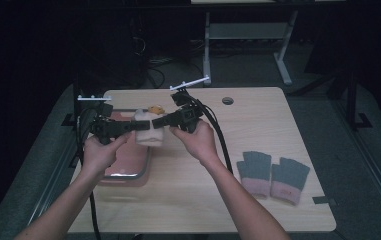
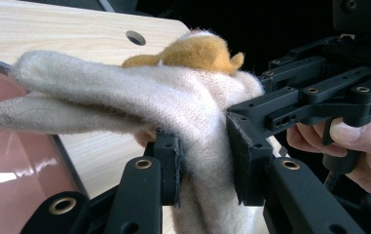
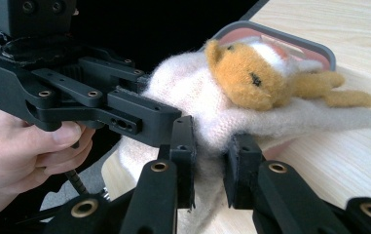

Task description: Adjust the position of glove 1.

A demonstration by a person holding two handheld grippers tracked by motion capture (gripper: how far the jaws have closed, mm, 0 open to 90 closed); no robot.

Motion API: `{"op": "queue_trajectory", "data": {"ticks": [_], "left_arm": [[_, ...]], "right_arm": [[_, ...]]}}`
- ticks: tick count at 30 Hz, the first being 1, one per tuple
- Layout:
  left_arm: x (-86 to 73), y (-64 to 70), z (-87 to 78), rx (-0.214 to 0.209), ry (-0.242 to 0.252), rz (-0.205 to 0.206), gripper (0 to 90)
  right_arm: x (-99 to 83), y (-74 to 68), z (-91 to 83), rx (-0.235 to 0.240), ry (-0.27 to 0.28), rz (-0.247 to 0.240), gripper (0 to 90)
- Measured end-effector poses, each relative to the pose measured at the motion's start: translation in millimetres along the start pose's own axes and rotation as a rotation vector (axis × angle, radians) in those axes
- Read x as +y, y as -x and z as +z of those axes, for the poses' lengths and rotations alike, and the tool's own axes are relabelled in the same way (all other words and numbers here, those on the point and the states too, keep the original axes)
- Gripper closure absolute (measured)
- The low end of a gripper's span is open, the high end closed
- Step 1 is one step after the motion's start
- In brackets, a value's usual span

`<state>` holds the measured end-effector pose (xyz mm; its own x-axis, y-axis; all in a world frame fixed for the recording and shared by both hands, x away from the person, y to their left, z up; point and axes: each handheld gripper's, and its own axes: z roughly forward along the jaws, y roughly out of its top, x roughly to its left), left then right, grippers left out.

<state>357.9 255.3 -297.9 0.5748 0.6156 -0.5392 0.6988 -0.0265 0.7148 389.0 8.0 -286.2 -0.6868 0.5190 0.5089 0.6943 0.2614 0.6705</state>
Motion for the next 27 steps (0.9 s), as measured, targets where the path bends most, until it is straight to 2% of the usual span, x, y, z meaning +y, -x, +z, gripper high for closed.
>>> {"op": "queue_trajectory", "data": {"ticks": [10, 14, 18, 21, 27], "left_arm": [[1.3, -9.2, -16.4, 0.02, 0.012, -0.007, 67.7], [0.4, -14.3, -22.5, 0.027, 0.009, -0.012, 67.7], [-2.5, -18.1, -25.7, 0.036, -0.005, -0.016, 68.2], [-5.1, -23.8, -29.7, 0.038, 0.004, -0.036, 68.4], [-7.6, -33.6, -38.9, 0.047, 0.014, -0.043, 68.4]], "right_arm": [[11.1, -8.3, 15.5, 0.018, -0.009, -0.02, 77.0], [15.3, -12.4, 25.4, 0.038, -0.014, -0.018, 78.3], [15.9, -13.3, 34.3, 0.04, -0.022, -0.013, 78.6], [16.2, -11.6, 40.6, 0.059, -0.026, -0.007, 78.7], [20.6, -14.3, 54.0, 0.067, -0.035, -0.007, 78.7]]}}
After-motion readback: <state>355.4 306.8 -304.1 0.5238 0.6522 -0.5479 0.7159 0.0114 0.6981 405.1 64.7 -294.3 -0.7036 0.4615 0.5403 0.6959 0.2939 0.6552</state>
